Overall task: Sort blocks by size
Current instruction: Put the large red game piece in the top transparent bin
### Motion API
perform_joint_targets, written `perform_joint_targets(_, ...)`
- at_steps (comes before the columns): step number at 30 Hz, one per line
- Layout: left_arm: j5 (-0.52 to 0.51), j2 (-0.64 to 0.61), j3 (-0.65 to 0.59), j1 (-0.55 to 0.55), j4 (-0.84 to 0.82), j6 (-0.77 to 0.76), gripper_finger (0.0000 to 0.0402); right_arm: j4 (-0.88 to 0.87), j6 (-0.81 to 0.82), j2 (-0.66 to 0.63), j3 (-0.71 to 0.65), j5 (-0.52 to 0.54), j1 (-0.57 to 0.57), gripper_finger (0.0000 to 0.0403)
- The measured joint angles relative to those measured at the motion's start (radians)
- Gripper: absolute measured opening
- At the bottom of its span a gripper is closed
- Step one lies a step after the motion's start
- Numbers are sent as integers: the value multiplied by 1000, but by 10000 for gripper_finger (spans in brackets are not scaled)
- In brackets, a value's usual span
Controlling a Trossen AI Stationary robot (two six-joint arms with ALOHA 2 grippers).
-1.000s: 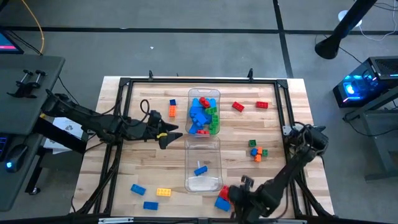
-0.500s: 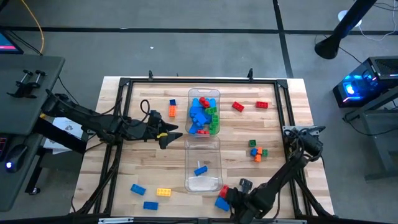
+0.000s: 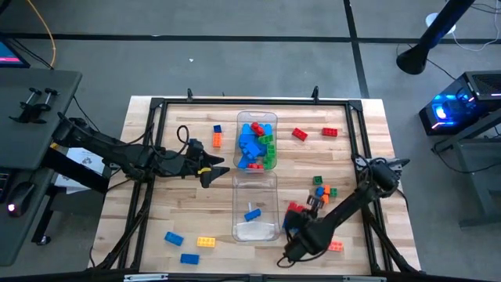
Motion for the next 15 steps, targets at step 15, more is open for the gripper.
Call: perform_joint_targets(15, 1, 0, 0, 0, 1, 0, 294, 665, 301, -759, -592, -16, -19, 0)
